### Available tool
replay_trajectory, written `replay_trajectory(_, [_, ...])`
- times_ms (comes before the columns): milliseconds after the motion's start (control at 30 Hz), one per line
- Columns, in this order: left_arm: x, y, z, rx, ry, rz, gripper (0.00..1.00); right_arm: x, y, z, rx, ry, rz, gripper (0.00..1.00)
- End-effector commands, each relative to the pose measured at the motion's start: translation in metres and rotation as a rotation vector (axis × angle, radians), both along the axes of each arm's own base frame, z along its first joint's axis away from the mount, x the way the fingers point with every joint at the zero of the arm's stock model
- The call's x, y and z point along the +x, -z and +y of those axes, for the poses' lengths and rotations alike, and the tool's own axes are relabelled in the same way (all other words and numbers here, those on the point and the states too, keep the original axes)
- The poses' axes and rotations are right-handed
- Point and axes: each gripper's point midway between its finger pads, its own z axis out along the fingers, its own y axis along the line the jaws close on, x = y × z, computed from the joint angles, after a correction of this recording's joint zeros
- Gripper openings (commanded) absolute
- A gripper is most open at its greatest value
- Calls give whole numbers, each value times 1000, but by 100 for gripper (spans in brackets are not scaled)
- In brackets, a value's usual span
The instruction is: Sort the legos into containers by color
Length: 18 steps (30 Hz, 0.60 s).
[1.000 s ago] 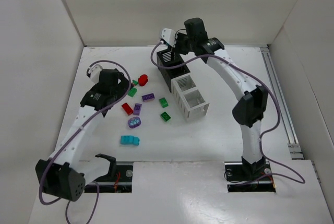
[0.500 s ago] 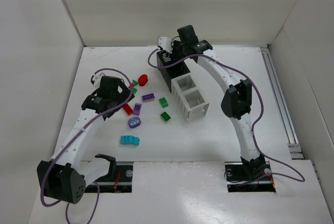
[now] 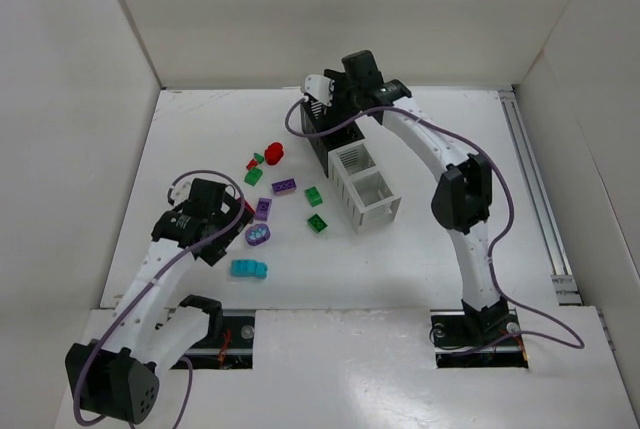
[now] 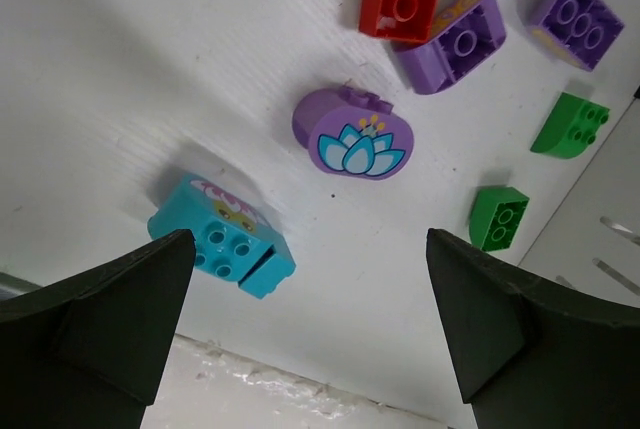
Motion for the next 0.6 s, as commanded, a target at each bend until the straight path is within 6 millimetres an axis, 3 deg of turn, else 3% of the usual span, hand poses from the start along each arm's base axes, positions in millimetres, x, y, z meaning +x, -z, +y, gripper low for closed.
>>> replay_trajectory(0, [-19, 9, -3, -50, -50, 62, 100, -21, -101, 3, 135, -42, -188, 81])
replay_trajectory(33, [-27, 19, -1, -45, -61, 97, 100, -34, -106, -4, 143, -37, -186, 81])
replay_trajectory(100, [-27, 17, -5, -60, -64, 87, 100, -48, -113, -7, 166, -60, -199, 84])
replay_trajectory(133, [-29, 19, -8, -65, -67, 96, 100, -57, -100, -6, 169, -62, -178, 84])
replay_trajectory(167, [-30, 19, -11, -73, -72, 97, 100, -66, -116, -12, 184, -63, -206, 84])
replay_trajectory(267, [-33, 24, -14, -69, -74, 134, 100, -84, -114, -19, 200, -62, -181, 85])
replay_trajectory(433, [-48, 24, -22, -72, -92, 271, 99, -98, -100, -37, 193, 3, -140, 85])
replay_trajectory(567, [-48, 19, -25, -99, -189, 295, 94, -107, -83, -40, 210, 22, -104, 85])
